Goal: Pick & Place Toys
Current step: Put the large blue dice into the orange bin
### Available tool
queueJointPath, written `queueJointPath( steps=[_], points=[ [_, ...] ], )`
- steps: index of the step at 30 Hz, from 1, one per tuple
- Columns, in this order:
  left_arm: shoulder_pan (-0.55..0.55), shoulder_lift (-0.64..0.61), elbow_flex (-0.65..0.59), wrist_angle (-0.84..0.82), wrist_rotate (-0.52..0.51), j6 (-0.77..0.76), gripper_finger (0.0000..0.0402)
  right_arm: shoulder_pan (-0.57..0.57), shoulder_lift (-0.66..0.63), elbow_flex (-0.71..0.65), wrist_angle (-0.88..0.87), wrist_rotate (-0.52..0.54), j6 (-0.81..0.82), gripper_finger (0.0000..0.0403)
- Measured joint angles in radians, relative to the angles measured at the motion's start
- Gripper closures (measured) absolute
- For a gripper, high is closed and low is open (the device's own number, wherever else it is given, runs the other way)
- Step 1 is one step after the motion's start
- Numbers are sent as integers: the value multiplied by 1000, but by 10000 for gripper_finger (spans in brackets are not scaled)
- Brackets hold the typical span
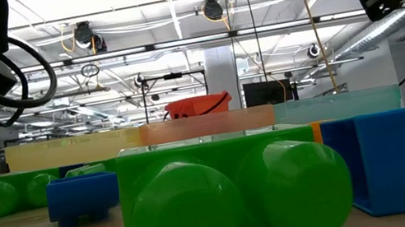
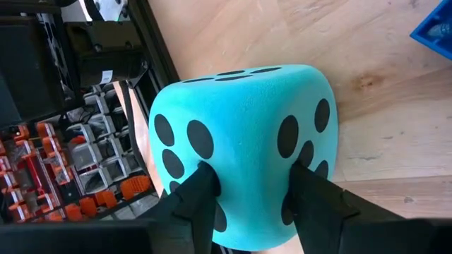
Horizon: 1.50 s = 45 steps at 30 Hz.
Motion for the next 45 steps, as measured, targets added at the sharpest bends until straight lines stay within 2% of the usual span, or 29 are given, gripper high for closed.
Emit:
queueJointPath(
  steps=[6,11,14,20,29,36,45],
  points=[
    [-1,-17,1,8,4,17,254,0,0,0,0,0,0,206],
    [-3,-98,5,39,8,-39,278,0,0,0,0,1,0,207],
    [-13,-156,5,39,-5,-74,278,0,0,0,1,2,0,206],
    [-48,-288,6,31,-88,-180,292,0,0,0,0,2,0,206],
    [-100,-456,6,26,-275,-313,313,0,0,0,0,3,0,206],
    [-86,-506,6,32,-400,-288,313,0,0,0,1,3,0,207],
    [-10,-505,6,134,-447,-135,313,0,0,0,1,3,0,206]
  ],
)
